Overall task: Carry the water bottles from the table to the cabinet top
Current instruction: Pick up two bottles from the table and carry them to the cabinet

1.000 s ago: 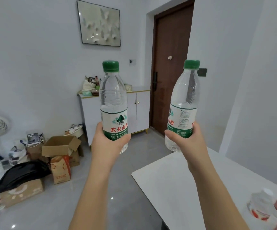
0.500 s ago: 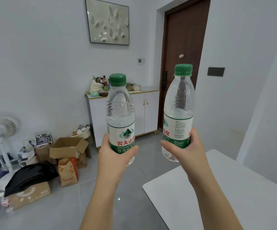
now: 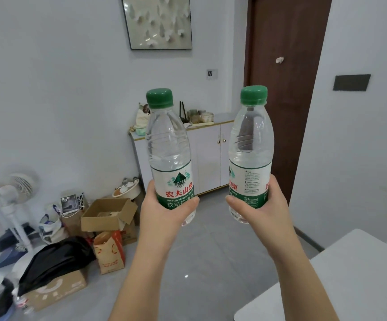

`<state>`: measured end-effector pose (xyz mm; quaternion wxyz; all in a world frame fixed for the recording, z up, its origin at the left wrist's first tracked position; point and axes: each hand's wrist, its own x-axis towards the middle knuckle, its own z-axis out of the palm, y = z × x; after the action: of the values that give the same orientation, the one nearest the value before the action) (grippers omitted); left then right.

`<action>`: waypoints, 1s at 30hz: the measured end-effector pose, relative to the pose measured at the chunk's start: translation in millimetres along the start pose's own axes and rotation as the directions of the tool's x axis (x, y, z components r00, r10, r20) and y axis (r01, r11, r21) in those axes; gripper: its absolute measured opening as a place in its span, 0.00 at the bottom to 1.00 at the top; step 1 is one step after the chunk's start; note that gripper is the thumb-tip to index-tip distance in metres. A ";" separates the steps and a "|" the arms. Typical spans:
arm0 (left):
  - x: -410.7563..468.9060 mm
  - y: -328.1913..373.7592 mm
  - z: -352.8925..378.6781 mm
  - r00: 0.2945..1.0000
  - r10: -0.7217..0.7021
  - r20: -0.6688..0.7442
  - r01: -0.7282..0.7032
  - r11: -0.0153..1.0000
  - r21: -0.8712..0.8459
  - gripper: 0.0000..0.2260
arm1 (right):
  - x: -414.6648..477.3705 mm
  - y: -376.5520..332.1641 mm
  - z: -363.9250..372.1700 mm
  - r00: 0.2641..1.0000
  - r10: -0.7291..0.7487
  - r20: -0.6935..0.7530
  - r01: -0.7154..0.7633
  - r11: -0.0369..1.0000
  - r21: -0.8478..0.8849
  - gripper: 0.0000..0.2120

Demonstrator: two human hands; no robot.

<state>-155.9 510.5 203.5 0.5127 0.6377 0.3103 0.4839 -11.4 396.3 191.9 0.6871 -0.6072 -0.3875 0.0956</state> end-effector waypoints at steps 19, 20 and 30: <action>301.2 -109.8 10.0 0.991 -0.021 0.135 0.025 0.999 -0.030 0.25 | 229.1 112.4 141.4 0.975 0.072 -0.210 -0.080 0.996 -0.029 0.25; 317.5 -112.9 12.4 0.988 -0.019 0.155 0.024 0.999 -0.028 0.24 | 241.6 115.4 147.5 0.972 0.070 -0.226 -0.079 0.996 -0.029 0.25; 432.7 -163.1 67.2 0.960 -0.039 0.277 0.058 0.996 -0.061 0.21 | 351.9 172.1 157.3 0.958 0.059 -0.280 -0.083 0.994 -0.072 0.23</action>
<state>70.1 918.6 176.9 0.5842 0.6730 0.2345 0.3882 184.8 769.7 176.2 0.7051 -0.6559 -0.2688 0.0179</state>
